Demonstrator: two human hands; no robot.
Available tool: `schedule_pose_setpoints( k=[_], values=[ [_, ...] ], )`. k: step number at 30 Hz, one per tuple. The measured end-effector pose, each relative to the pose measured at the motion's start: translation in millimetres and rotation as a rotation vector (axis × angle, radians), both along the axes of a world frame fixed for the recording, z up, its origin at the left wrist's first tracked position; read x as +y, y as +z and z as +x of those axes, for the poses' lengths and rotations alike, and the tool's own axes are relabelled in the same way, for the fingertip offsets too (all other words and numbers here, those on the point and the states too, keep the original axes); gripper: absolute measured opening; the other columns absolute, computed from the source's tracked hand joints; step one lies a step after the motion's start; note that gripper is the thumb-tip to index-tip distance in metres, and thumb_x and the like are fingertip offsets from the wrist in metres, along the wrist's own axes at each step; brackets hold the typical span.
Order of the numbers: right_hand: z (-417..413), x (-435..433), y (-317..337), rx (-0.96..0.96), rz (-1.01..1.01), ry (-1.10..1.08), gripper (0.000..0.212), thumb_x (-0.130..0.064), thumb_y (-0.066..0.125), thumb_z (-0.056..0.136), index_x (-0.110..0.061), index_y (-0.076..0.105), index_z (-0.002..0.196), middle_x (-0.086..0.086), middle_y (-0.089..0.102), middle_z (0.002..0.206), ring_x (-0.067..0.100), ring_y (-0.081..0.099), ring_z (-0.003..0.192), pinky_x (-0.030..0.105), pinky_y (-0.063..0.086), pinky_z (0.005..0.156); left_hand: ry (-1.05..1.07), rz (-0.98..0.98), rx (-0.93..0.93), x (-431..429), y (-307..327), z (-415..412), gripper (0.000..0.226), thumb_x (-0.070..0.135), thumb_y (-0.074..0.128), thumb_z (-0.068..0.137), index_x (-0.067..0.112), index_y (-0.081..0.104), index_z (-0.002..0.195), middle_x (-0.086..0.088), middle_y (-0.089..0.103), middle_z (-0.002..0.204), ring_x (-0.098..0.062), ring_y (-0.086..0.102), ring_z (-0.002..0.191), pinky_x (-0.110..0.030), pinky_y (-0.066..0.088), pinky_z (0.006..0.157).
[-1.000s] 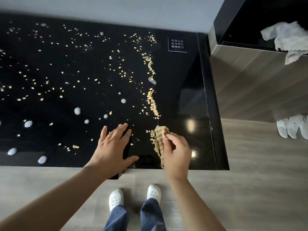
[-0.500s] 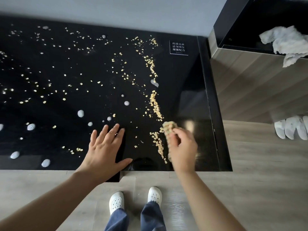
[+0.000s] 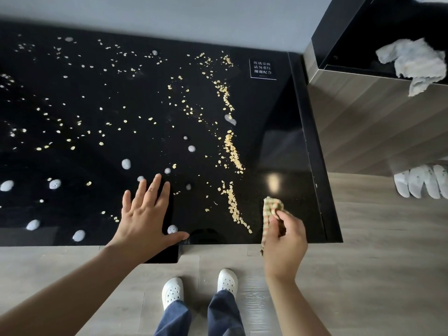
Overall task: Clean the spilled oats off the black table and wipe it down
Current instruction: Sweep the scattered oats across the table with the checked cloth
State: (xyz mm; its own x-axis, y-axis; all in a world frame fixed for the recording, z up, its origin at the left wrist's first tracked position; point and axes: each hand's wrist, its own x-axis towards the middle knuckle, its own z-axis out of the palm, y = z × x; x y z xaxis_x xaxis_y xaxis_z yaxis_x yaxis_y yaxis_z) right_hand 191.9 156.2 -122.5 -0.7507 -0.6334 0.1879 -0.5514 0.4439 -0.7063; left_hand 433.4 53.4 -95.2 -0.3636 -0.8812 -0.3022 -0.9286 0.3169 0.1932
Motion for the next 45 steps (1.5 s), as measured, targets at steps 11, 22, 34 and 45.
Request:
schedule_pose_setpoints(
  k=[11, 22, 34, 45],
  values=[
    [42, -33, 14, -0.111, -0.052, 0.184, 0.018, 0.0, 0.07, 0.082, -0.004, 0.072, 0.099, 0.0, 0.065, 0.096, 0.002, 0.058, 0.083, -0.003, 0.037, 0.075, 0.043, 0.013, -0.049, -7, -4, 1, 0.133, 0.089, 0.05, 0.055, 0.015, -0.006, 0.152, -0.001, -0.013, 0.159, -0.025, -0.019, 0.145, -0.052, -0.003, 0.116],
    [26, -48, 5, -0.021, 0.022, 0.056, 0.017, -0.004, 0.067, 0.085, -0.004, 0.071, 0.101, 0.009, 0.066, 0.099, 0.015, 0.061, 0.087, 0.015, 0.043, 0.078, 0.032, 0.009, -0.035, -6, -7, 5, 0.135, 0.093, 0.044, 0.051, 0.016, -0.002, 0.152, -0.001, -0.012, 0.16, -0.025, -0.019, 0.145, -0.053, -0.003, 0.116],
    [16, -25, 22, -0.052, 0.003, 0.043, 0.018, -0.004, 0.069, 0.083, -0.005, 0.071, 0.101, -0.001, 0.064, 0.094, 0.013, 0.062, 0.084, 0.019, 0.051, 0.073, 0.019, 0.004, 0.002, -7, -7, 6, 0.132, 0.094, 0.038, 0.049, 0.014, 0.017, 0.152, -0.004, 0.0, 0.16, -0.027, -0.01, 0.146, -0.057, 0.002, 0.115],
    [83, -18, 4, -0.101, -0.012, 0.079, 0.017, -0.002, 0.07, 0.082, -0.008, 0.07, 0.098, 0.002, 0.065, 0.098, 0.008, 0.059, 0.088, 0.0, 0.04, 0.08, 0.019, 0.051, -0.078, -8, 1, 3, 0.128, 0.092, 0.038, 0.056, 0.018, -0.003, 0.152, -0.002, -0.02, 0.158, -0.026, -0.026, 0.142, -0.053, -0.007, 0.116]
  ],
)
